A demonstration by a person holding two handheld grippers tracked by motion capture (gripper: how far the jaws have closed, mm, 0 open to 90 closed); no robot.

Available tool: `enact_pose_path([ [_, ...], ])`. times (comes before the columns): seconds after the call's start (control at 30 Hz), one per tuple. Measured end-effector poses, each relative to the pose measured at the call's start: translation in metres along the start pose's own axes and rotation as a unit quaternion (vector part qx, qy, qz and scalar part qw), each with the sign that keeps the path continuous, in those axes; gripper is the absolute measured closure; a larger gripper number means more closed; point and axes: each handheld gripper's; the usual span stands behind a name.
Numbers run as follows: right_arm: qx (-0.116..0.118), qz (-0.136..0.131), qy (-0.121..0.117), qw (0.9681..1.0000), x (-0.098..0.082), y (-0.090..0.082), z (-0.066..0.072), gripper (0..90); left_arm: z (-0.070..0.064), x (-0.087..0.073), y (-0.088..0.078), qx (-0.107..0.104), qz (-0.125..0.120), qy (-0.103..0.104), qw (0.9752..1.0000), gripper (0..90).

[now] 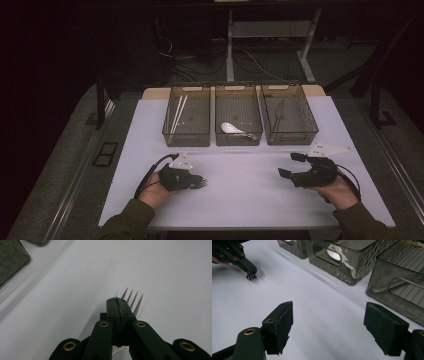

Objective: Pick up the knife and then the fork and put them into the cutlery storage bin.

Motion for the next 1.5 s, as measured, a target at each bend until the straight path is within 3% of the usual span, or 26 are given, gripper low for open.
enact_pose_path([
  [0.13,0.001,-0.001,0.0,1.0,0.0,0.0,0.001,23.3,0.0,-0.001,-0.003,-0.002,-0.006,0.0,1.0,88.6],
  [0.27,0.005,0.001,-0.001,1.0,-0.001,0.0,0.002,23.3,-0.002,-0.004,-0.019,0.003,-0.024,0.002,0.9997,80.9],
  [0.4,0.01,0.005,-0.005,0.9999,-0.004,0.001,0.004,23.4,-0.001,-0.017,-0.034,0.01,-0.011,0.005,0.9999,73.0],
  [0.57,0.014,0.012,-0.009,0.9998,-0.008,0.001,0.007,23.4,0.008,-0.037,-0.039,0.008,0.017,0.003,0.9998,68.8],
  [0.7,0.019,0.014,-0.01,0.9997,-0.008,0.002,0.008,23.4,0.013,-0.045,-0.038,-0.01,0.017,-0.001,0.9998,70.1],
  [1.03,0.022,0.011,-0.009,0.9996,-0.008,0.002,0.007,23.4,0.008,-0.039,-0.032,-0.013,0.021,0.028,0.9993,83.9],
  [1.23,0.027,0.021,-0.001,0.9994,-0.007,0.003,0.008,21.4,0.006,-0.033,-0.03,-0.002,0.028,0.019,0.9994,84.7],
  [1.5,0.052,0.038,0.014,0.9978,-0.001,0.015,0.018,21.0,0.005,-0.011,-0.037,0.032,-0.033,-0.01,0.9989,84.7],
])
Point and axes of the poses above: each handheld gripper's, and its own axes: y roughly forward along the jaws, x roughly out of its top, z roughly to its left, and after that the axes turned 6 degrees about y, right-handed
